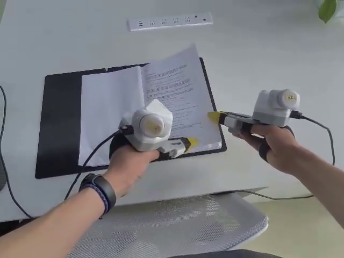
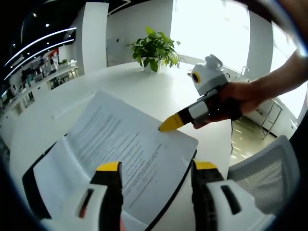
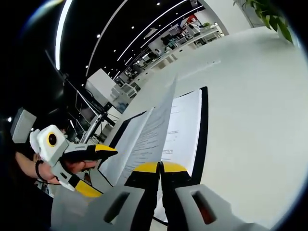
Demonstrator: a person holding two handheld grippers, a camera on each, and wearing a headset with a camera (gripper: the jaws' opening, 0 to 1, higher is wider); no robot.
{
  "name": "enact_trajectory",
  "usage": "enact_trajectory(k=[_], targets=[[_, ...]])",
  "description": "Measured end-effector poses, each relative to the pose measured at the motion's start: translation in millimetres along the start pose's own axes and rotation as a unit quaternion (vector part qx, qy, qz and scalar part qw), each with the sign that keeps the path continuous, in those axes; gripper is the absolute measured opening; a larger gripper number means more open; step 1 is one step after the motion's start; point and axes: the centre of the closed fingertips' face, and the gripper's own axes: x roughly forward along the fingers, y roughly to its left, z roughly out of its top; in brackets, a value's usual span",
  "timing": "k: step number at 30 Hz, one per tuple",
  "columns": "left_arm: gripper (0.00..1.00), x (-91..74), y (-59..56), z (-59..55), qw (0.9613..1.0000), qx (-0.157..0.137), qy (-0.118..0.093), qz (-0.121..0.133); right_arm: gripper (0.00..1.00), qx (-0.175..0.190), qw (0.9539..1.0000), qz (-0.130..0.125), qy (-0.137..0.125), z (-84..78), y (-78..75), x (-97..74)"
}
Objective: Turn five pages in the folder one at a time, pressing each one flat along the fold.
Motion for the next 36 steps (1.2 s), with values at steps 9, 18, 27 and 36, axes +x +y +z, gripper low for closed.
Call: enact_trajectory(k=[9,18,27,36], targets=[[0.61,-36.3,24.1,-0.4,0.9994,-0.017,-0.020,0.025,0.00,-0.012,0.9999,0.007,-0.005,10.5,16.4,-5.1],[0.62,-81.0,47.2,-7.7,0.9966,-0.039,-0.038,0.061,0.00,-0.026,0.9994,0.017,-0.015,20.6,37.6,-6.6],[0.64,-115.3,61.8,-15.6,0.9936,-0.055,-0.051,0.085,0.00,-0.029,0.9988,0.030,-0.027,30.9,57.4,-6.0],[0.68,-147.1,77.5,-26.3,0.9896,-0.075,-0.063,0.106,0.00,-0.043,0.9967,0.058,-0.038,42.9,87.8,-0.2]])
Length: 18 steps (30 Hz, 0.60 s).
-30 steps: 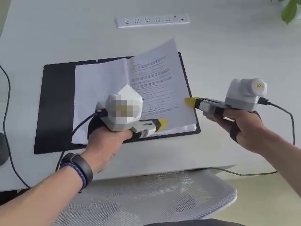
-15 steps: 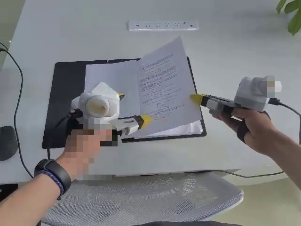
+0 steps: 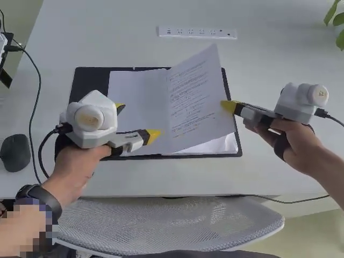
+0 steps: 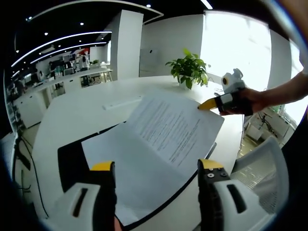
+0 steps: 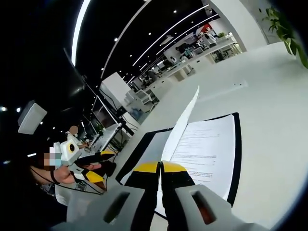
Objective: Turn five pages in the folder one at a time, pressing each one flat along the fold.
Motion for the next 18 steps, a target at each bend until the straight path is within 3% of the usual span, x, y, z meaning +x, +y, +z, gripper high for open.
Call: enact_trajectory(k=[8,18], targets=[[0.71,-20.8,17.3,-4.7,0.9999,-0.008,-0.004,0.013,0.00,-0.019,0.9988,0.046,-0.005,10.9,39.7,21.1],[0.73,-37.3,33.9,-6.8,0.9994,-0.017,-0.012,0.027,0.00,-0.049,0.9945,0.092,0.015,9.9,86.4,60.3]])
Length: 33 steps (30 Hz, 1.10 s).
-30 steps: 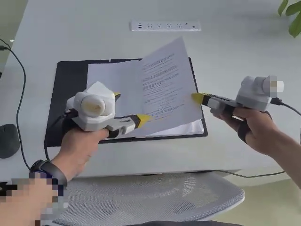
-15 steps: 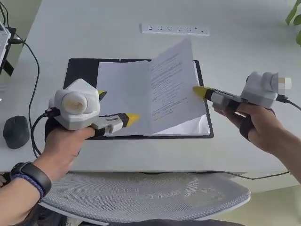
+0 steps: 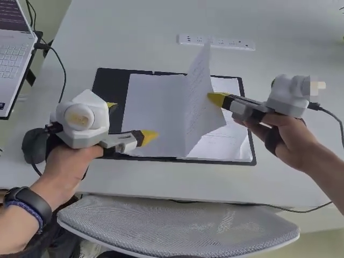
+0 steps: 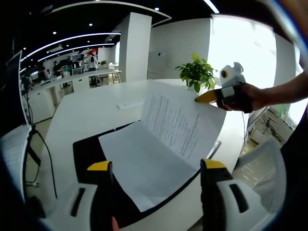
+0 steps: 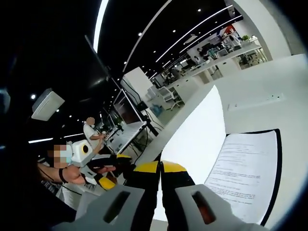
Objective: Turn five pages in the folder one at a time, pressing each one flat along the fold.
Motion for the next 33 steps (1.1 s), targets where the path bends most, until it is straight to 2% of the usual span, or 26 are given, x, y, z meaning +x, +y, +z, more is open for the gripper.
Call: enact_trajectory(k=[7,15,25,33], targets=[[0.73,-8.9,5.4,-6.4,1.0000,-0.005,0.000,0.005,0.00,-0.003,0.9994,0.028,0.019,-8.0,20.8,42.3],[0.73,-18.0,16.2,-10.7,0.9998,-0.012,0.001,0.014,0.00,0.007,0.9973,0.051,0.053,-34.4,38.4,89.5],[0.73,-26.3,23.5,-8.2,0.9999,-0.010,0.000,0.014,0.00,0.027,0.9926,0.066,0.099,-69.5,36.7,128.7],[0.73,-30.3,29.9,-8.6,0.9996,-0.020,-0.004,0.020,0.00,0.034,0.9868,0.059,0.147,-103.5,29.9,159.2]])
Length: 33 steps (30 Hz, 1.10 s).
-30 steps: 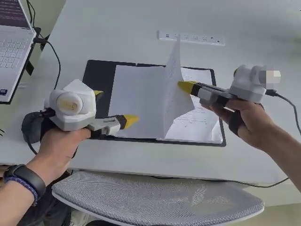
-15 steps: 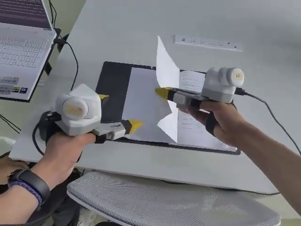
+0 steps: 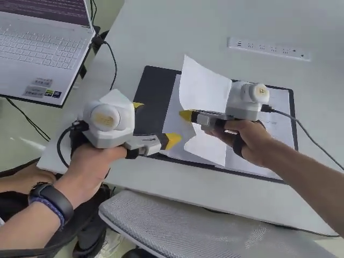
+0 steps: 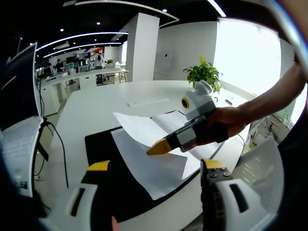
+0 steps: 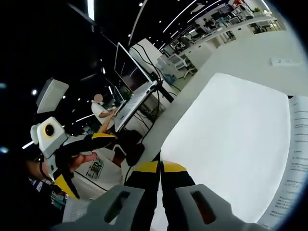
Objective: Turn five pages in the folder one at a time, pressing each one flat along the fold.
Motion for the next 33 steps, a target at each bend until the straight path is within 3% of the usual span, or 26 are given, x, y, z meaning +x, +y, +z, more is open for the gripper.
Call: enact_trajectory(k=[9,20,25,33], targets=[[0.73,-5.7,2.3,-0.6,0.9999,-0.008,-0.001,0.007,0.00,0.029,0.9988,-0.021,0.034,-25.9,-22.9,24.5],[0.72,-11.7,8.6,-6.4,0.9998,-0.014,0.004,0.014,0.00,0.056,0.9960,-0.044,0.055,-46.3,-42.1,33.1],[0.73,-12.6,10.2,-7.7,0.9997,-0.017,0.005,0.015,0.00,0.066,0.9956,-0.045,0.049,-44.9,-58.2,36.0],[0.72,-10.2,10.1,-8.2,0.9998,-0.016,0.006,0.013,0.00,0.073,0.9953,-0.043,0.047,-44.4,-65.5,38.5]])
